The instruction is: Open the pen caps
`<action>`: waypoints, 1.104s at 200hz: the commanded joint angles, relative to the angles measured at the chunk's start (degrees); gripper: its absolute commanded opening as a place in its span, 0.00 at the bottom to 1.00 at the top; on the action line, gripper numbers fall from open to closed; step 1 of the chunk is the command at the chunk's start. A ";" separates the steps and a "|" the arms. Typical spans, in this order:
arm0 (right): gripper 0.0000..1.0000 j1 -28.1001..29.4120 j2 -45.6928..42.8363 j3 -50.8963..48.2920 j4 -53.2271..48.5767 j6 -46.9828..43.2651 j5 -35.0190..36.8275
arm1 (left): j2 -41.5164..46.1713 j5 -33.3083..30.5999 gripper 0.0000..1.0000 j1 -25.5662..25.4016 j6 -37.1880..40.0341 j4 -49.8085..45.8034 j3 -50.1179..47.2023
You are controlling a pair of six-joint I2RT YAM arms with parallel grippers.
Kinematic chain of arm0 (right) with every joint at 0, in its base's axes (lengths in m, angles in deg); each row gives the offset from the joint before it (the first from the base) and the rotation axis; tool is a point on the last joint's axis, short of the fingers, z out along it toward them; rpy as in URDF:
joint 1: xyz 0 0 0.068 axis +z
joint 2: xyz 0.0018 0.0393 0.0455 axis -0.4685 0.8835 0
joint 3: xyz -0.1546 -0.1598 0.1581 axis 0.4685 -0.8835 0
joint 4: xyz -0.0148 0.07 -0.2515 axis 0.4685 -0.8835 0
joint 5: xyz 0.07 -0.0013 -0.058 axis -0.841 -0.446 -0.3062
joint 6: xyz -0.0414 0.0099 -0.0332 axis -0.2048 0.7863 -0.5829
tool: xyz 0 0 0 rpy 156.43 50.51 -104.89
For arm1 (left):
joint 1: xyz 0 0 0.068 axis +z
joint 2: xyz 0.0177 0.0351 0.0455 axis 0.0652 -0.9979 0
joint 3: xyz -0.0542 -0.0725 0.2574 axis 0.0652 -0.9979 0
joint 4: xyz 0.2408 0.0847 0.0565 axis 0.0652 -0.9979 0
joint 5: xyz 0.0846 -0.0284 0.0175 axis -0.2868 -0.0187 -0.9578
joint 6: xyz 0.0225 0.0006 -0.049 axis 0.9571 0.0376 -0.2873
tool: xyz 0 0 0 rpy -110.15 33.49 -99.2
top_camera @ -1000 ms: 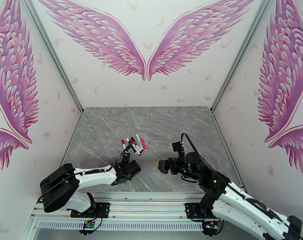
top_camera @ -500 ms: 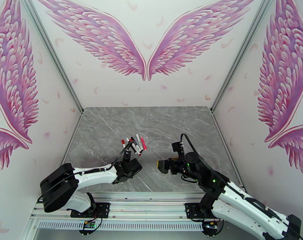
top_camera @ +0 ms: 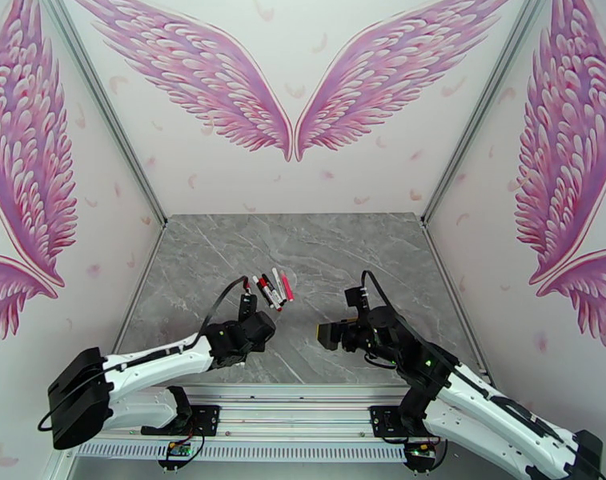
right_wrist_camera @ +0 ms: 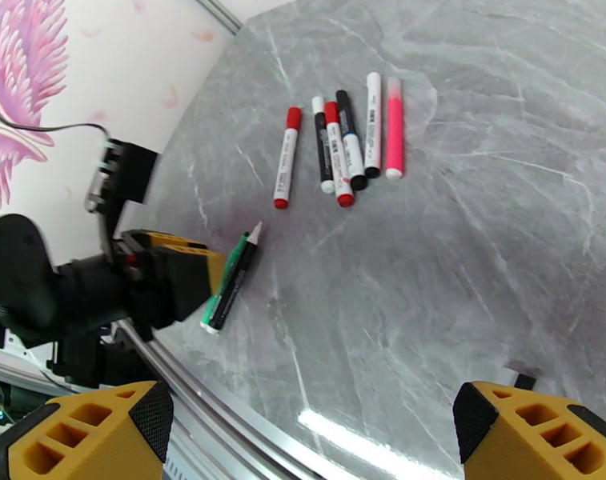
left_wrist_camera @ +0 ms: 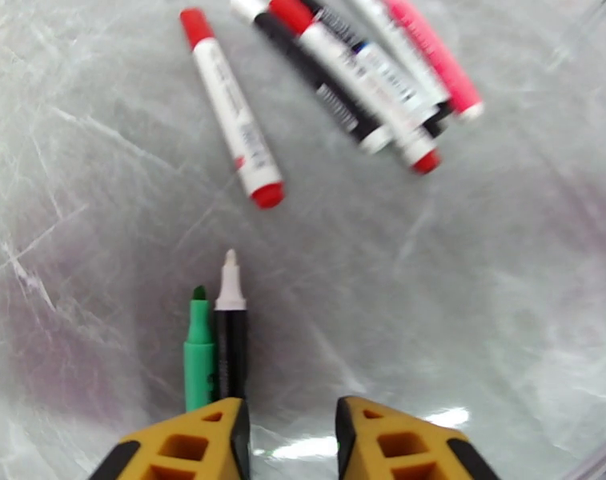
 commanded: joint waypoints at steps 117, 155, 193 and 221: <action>0.99 0.45 -3.29 -0.81 -8.10 -0.58 4.49 | 19.27 7.78 0.47 1.80 -2.40 4.33 -7.81; 0.99 0.47 -0.72 0.95 -8.21 -0.94 4.31 | 21.06 9.51 0.48 2.65 -2.37 4.68 -9.07; 0.99 0.47 0.06 1.01 -6.13 -2.95 4.24 | 20.54 10.59 0.49 5.34 -1.69 4.71 -8.34; 0.99 0.46 2.11 1.75 -3.50 -4.01 2.22 | 19.54 10.98 0.50 8.54 -1.73 3.05 -7.15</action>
